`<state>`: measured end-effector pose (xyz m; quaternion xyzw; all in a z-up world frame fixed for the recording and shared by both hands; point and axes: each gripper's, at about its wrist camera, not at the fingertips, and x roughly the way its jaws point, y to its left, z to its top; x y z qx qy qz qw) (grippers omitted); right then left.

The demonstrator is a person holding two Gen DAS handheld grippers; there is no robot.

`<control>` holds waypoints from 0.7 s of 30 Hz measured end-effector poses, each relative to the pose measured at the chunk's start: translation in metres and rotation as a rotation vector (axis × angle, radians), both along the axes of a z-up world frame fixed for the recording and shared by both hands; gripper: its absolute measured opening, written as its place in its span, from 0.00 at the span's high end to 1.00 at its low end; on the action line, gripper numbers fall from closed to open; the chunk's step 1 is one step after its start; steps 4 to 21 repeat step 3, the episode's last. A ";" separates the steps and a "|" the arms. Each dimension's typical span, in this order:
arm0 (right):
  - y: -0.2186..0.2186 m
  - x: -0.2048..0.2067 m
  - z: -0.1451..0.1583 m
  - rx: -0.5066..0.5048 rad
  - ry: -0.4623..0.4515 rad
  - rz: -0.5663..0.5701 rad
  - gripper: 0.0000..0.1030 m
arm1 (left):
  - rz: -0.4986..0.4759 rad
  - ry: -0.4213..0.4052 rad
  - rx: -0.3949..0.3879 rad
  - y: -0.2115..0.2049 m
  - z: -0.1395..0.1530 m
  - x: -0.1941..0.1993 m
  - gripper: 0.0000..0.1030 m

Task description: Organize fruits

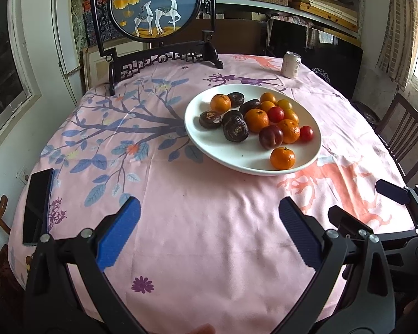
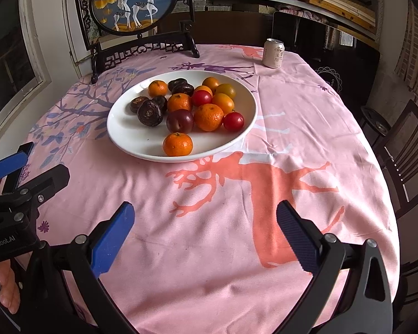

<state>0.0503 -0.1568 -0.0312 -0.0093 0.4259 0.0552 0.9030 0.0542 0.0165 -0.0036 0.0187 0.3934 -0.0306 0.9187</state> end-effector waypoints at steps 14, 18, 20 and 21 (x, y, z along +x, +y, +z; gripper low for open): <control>0.000 0.000 0.000 0.001 0.000 -0.001 0.01 | 0.006 0.002 -0.001 0.000 0.000 0.000 0.02; 0.000 0.000 0.000 0.001 0.000 -0.001 0.01 | 0.006 0.002 -0.001 0.000 0.000 0.000 0.02; 0.000 0.000 0.000 0.001 0.000 -0.001 0.01 | 0.006 0.002 -0.001 0.000 0.000 0.000 0.02; 0.000 0.000 0.000 0.001 0.000 -0.001 0.01 | 0.006 0.002 -0.001 0.000 0.000 0.000 0.02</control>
